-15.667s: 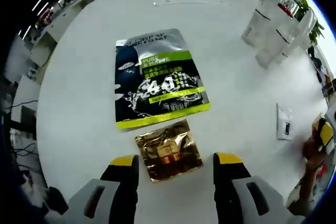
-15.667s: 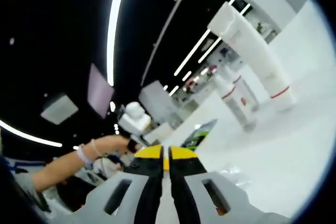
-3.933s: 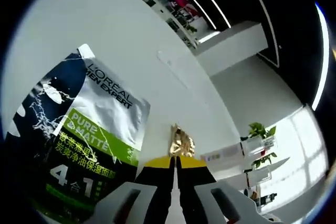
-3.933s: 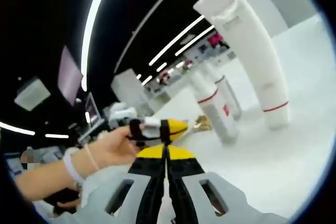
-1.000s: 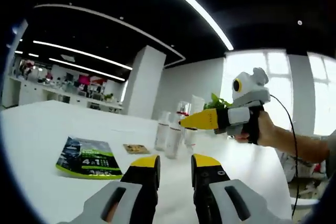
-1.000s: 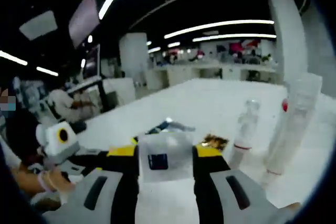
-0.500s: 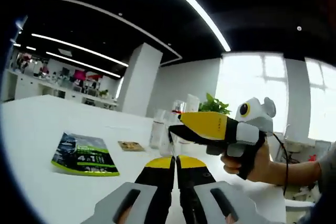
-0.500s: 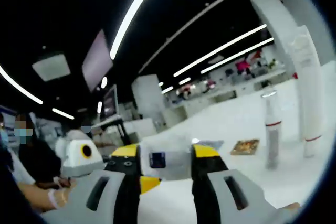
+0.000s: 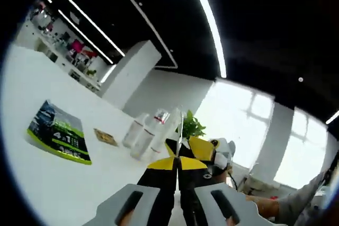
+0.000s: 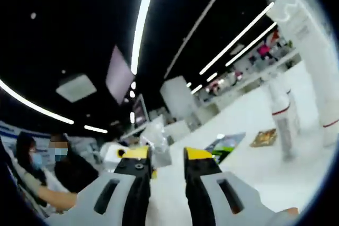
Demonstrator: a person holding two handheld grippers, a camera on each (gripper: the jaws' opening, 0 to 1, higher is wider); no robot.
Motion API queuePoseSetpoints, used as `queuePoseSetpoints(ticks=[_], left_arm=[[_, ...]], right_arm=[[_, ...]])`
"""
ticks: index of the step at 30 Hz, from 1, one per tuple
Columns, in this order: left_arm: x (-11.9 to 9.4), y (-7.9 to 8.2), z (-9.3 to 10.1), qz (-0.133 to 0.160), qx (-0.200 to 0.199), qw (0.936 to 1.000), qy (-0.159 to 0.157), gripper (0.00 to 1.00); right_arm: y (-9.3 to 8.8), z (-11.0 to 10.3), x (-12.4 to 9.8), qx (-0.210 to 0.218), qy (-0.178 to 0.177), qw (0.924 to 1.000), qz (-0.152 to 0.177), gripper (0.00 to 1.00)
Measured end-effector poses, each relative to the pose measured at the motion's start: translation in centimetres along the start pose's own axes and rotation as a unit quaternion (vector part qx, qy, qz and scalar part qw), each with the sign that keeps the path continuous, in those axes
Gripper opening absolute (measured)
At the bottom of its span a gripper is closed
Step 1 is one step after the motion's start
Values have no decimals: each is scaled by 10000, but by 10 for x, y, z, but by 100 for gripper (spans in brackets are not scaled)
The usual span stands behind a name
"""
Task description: Arrange the skincare products in the storage area until every visible bottle or jar stands upright without overlapping.
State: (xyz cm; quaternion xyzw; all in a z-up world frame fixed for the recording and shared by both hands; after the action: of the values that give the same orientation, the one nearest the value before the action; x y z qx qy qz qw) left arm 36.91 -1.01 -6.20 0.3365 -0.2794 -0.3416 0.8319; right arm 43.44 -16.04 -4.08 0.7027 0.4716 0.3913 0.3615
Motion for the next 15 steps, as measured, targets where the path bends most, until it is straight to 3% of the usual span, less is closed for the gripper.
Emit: queuePoseSetpoints(ticks=[2, 5, 10, 11, 15], left_arm=[[-1, 0, 3, -17, -225, 9995, -210, 0], [-2, -3, 6, -17, -262, 9994, -204, 0], [-1, -6, 9, 17, -457, 9985, -286, 1], [-1, -6, 10, 28, -430, 9987, -263, 2], [-1, -11, 15, 78, -266, 9994, -187, 3]], right_arm=[[-3, -5, 1, 271, 224, 9993, -90, 20], [-5, -10, 0, 424, 312, 9984, -206, 6], [-5, -16, -3, 769, 527, 9955, -161, 1], [-5, -15, -3, 674, 616, 9957, -127, 0], [-5, -11, -2, 794, 426, 9958, -158, 0]])
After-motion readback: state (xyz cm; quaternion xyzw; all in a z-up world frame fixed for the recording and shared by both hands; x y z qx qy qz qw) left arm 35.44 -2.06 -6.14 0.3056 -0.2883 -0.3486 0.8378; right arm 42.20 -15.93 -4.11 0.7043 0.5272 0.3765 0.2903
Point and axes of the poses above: the point that each gripper's makers call its tool centre point, and the gripper's own axes: x roughly forward along the fingers, z roughly to its right, y roughly out of its top, the point moved 8 cm from there along -x, roughly backward along the fingers, and after that the axes turned 1 degree about -y, right-handed, at the moved point
